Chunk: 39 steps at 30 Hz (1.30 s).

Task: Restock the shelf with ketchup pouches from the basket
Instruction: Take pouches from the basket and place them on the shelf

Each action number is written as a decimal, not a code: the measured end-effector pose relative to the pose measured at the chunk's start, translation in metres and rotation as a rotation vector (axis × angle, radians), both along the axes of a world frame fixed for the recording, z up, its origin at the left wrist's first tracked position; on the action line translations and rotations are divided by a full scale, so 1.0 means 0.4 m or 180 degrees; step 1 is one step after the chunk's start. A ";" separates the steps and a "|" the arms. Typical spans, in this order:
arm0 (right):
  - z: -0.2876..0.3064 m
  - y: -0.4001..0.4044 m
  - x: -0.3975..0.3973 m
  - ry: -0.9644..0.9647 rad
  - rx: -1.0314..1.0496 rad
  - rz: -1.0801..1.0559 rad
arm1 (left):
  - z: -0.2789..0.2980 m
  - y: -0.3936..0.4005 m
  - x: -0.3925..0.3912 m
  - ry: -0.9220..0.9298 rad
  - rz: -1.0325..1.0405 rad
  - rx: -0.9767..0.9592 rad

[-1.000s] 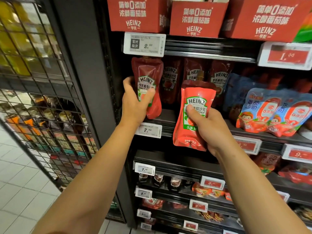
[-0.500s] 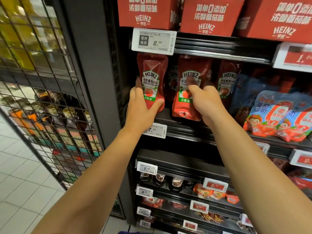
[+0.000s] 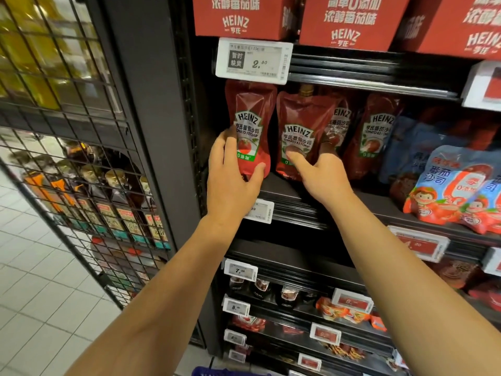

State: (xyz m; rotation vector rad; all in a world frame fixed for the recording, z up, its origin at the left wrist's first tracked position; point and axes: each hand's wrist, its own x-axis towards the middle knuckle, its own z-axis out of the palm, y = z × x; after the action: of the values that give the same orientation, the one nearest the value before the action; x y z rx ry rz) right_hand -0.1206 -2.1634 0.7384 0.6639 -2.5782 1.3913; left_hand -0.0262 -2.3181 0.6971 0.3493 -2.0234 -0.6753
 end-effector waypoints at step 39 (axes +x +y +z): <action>0.059 0.149 0.100 -0.1074 -0.1466 0.0275 | 0.043 0.062 0.099 0.0661 -0.0689 -0.0357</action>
State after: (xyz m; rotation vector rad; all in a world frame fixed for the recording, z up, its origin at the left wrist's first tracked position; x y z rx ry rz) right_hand -0.0805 -2.1039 0.7619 0.5029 -2.3244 2.1917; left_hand 0.0133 -2.2931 0.7141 -0.0071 -1.9051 -0.6962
